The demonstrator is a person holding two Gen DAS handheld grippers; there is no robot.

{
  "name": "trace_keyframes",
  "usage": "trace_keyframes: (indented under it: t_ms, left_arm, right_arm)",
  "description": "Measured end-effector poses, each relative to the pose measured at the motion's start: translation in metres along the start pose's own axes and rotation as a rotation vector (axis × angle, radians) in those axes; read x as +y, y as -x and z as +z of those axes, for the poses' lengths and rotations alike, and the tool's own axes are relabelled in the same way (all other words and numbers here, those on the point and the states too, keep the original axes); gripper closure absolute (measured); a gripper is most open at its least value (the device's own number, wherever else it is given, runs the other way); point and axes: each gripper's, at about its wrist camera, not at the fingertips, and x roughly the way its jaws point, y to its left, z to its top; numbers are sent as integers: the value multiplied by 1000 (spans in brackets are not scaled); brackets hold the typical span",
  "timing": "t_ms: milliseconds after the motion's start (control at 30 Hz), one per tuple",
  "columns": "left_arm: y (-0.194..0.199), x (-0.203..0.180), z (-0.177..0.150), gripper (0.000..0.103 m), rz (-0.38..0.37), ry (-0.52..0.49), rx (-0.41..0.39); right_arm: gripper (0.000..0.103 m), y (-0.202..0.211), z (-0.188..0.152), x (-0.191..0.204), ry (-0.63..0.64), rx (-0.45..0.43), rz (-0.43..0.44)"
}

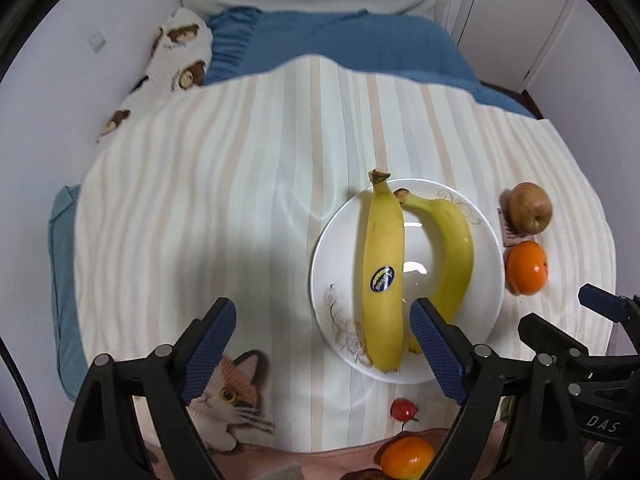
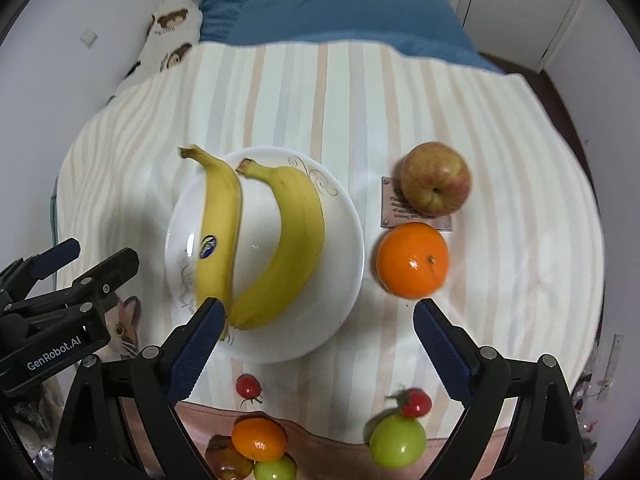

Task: Organize fruits
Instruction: 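Grasp the brown pear with the left tool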

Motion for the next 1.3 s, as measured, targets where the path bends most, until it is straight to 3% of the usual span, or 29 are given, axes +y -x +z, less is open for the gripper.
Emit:
trace_keyframes:
  t_ms: [333,500,667,800,967,1033,1100,1300]
  left_arm:
    - [65,4,-37,14,0,-4,-127]
    - [91,1,-58,14,13,11,-176]
    - [102,1,-83,14,7,30,-167]
    - [81,-3,-109,14,3,34,-82]
    - [25,-21,-154,14,-13,-23,117]
    - [-8,-32,-179,14,-36,-59,240]
    - [-31,-37,-200,14,-58,-64,320]
    - [-74,-48,-222,14,-53,-82,423]
  right_arm:
    - [6,58,-50,29,18,-158,-11]
    - [6,83,-76,35,22,-184,28]
    - [6,93,-95,25,-7,-174,86]
    - [6,79,-112,4,-46,-116,130]
    - [7,21,-149,-9,-72,77,264]
    - [25,-2,-163,-12,-78,133,281]
    - [33,-19,-176,-16,-88,181,299]
    - [34,-40,-196,-36,-154,217,326]
